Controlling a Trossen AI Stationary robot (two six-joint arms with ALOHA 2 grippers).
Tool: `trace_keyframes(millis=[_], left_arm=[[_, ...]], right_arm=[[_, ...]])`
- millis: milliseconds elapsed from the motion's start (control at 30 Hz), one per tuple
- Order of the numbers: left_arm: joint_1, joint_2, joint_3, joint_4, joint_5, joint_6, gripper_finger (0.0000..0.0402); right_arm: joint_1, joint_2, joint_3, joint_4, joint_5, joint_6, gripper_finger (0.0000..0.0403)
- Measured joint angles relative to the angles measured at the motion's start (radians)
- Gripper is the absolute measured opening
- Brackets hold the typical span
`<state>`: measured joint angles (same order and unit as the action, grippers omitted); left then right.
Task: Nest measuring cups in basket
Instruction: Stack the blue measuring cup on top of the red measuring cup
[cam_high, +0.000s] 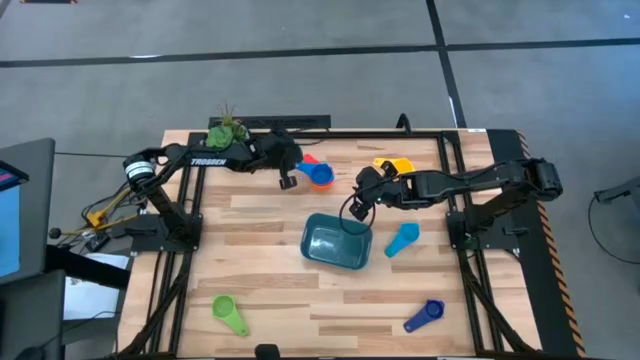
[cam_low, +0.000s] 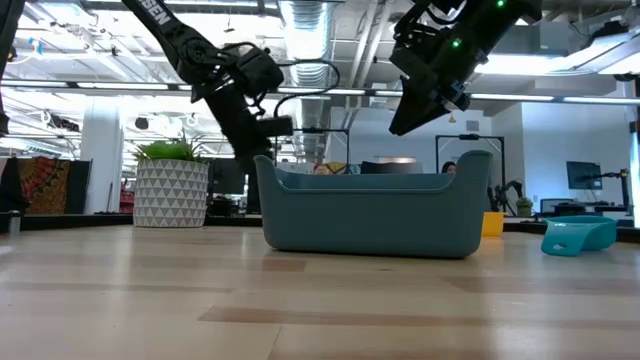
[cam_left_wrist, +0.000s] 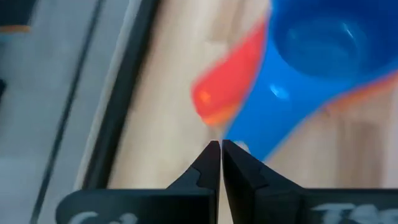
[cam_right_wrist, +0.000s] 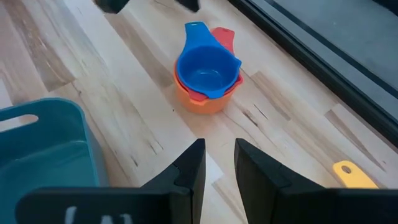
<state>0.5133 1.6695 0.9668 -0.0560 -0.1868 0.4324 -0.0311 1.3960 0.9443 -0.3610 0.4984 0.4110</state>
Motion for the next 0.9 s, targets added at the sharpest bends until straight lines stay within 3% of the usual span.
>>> trace_keyframes(millis=[100, 200, 333, 433, 667, 900], left_arm=[[0.000, 0.000, 0.000, -0.085, 0.033, -0.012, 0.0006], [-0.001, 0.000, 0.000, -0.134, 0.134, -0.034, 0.0006], [-0.002, 0.000, -0.001, -0.115, 0.243, -0.038, 0.0006], [-0.002, 0.000, -0.001, -0.096, 0.230, -0.041, 0.0006], [0.008, 0.000, -0.001, -0.085, 0.202, -0.034, 0.0006], [0.006, 0.000, -0.002, -0.079, 0.223, -0.039, 0.0006]], right_arm=[[-0.035, 0.006, 0.000, 0.023, 0.005, 0.000, 0.0108], [-0.106, 0.055, 0.000, 0.116, -0.007, -0.016, 0.0103], [-0.232, 0.141, 0.002, 0.316, -0.209, -0.051, 0.0083], [-0.311, 0.215, 0.009, 0.402, -0.297, -0.051, 0.0061], [-0.430, 0.368, 0.094, 0.403, -0.417, -0.035, 0.0012], [-0.438, 0.479, 0.176, 0.385, -0.474, -0.035, 0.0019]])
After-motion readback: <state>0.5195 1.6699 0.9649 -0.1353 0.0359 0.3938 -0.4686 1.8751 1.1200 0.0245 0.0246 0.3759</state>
